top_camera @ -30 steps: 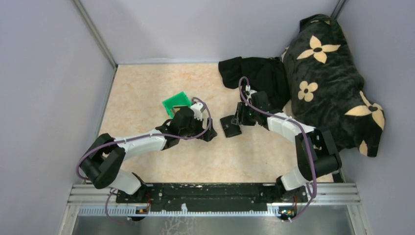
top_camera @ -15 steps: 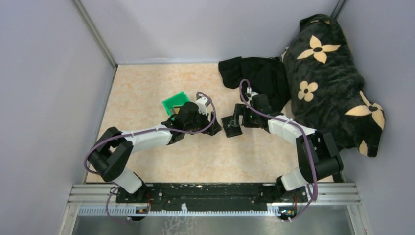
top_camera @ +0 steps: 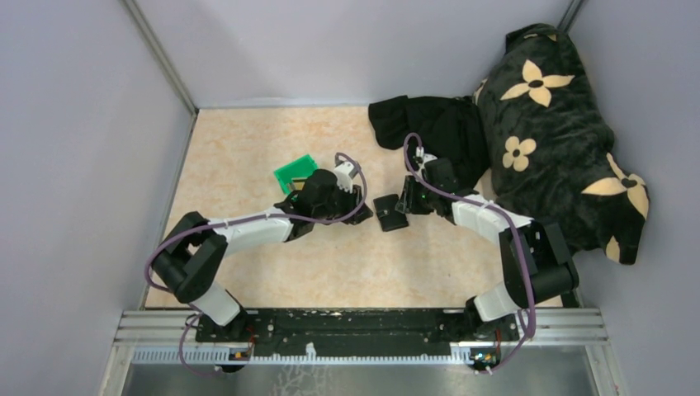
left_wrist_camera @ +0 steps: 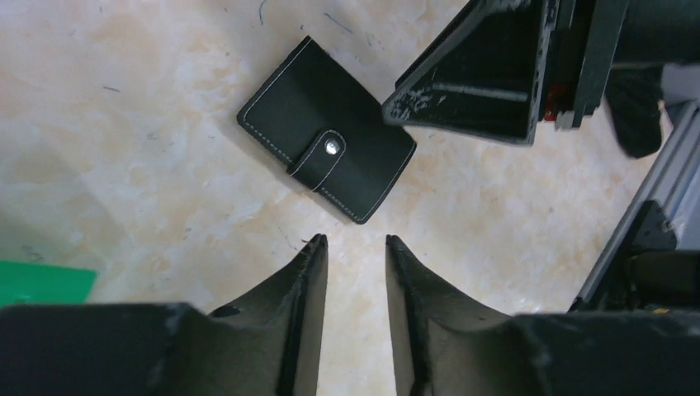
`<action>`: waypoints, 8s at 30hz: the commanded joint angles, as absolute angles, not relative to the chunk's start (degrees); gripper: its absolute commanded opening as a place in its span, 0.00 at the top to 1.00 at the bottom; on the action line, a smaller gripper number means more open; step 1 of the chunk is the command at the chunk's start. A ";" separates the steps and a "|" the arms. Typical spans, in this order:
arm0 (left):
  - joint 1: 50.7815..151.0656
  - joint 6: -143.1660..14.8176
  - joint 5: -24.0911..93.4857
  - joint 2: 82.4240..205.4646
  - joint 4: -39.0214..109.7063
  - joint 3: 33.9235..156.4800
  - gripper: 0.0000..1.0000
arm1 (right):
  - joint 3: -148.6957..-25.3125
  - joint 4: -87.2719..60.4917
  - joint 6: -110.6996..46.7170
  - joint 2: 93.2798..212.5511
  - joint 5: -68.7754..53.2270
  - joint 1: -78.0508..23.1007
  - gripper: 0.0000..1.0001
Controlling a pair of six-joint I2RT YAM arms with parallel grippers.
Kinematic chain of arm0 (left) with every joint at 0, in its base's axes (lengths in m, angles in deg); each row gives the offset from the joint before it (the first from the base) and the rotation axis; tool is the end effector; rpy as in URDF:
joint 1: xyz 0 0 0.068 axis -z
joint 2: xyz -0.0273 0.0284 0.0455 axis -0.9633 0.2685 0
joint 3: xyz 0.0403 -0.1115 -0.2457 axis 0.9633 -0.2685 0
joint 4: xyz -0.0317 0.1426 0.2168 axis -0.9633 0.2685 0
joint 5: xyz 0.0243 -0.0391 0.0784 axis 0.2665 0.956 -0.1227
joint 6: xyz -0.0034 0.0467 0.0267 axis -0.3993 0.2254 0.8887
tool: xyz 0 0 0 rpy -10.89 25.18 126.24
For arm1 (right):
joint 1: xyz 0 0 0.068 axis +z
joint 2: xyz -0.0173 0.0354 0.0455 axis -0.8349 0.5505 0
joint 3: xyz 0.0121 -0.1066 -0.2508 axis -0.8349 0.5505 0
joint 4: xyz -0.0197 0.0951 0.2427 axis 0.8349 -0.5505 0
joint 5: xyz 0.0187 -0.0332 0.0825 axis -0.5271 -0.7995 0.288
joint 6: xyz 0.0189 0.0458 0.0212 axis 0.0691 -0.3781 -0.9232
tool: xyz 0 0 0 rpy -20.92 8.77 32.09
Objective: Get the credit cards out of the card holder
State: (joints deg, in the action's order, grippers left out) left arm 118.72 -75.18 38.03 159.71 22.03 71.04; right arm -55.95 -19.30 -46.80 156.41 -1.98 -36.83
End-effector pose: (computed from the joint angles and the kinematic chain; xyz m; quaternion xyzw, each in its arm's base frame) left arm 0.2395 -0.2436 0.2030 0.2116 0.8266 -0.3555 0.3815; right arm 0.2758 0.1080 0.1860 -0.0284 0.9230 0.2317 0.3058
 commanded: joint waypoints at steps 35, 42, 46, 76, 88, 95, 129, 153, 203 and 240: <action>121.68 -33.34 48.08 168.47 1.34 69.53 0.29 | -48.63 -9.24 -48.29 151.59 5.08 -40.56 1.00; 120.65 -31.07 53.98 176.49 3.76 74.63 0.31 | -48.34 -5.67 -48.47 157.15 6.50 -40.03 1.00; 120.65 -31.13 54.33 179.29 2.75 75.67 0.31 | -47.41 -3.90 -48.88 159.56 7.33 -39.79 1.00; 117.76 -35.16 60.88 184.12 11.85 75.93 1.00 | -45.96 -4.18 -48.84 161.47 4.93 -38.47 1.00; 117.71 -39.62 56.15 171.33 8.45 70.06 1.00 | -45.83 -3.86 -50.44 162.95 3.59 -38.47 1.00; 117.58 -43.74 50.21 165.17 4.89 66.13 1.00 | -46.62 -5.89 -49.93 162.83 3.04 -38.48 1.00; 119.50 -58.32 35.92 151.93 -4.66 49.87 0.76 | -56.13 -21.46 -34.00 159.47 -27.96 -12.95 0.27; 119.51 -57.78 34.98 149.00 -6.71 46.49 0.75 | -67.10 -29.50 -41.57 166.96 -32.59 -7.21 0.80; 122.79 -67.98 42.42 176.52 4.56 75.00 0.77 | -44.65 -1.81 -64.50 152.00 20.66 -43.92 0.98; 122.71 -68.70 24.98 157.86 -2.86 61.69 0.01 | -48.62 -7.66 -53.42 155.71 2.44 -39.27 1.00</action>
State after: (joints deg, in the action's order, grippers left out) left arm 122.70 -65.52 33.97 162.32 1.85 67.28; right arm -47.73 -11.17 -54.72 153.94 3.70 -39.56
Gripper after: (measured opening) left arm 0.834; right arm 0.005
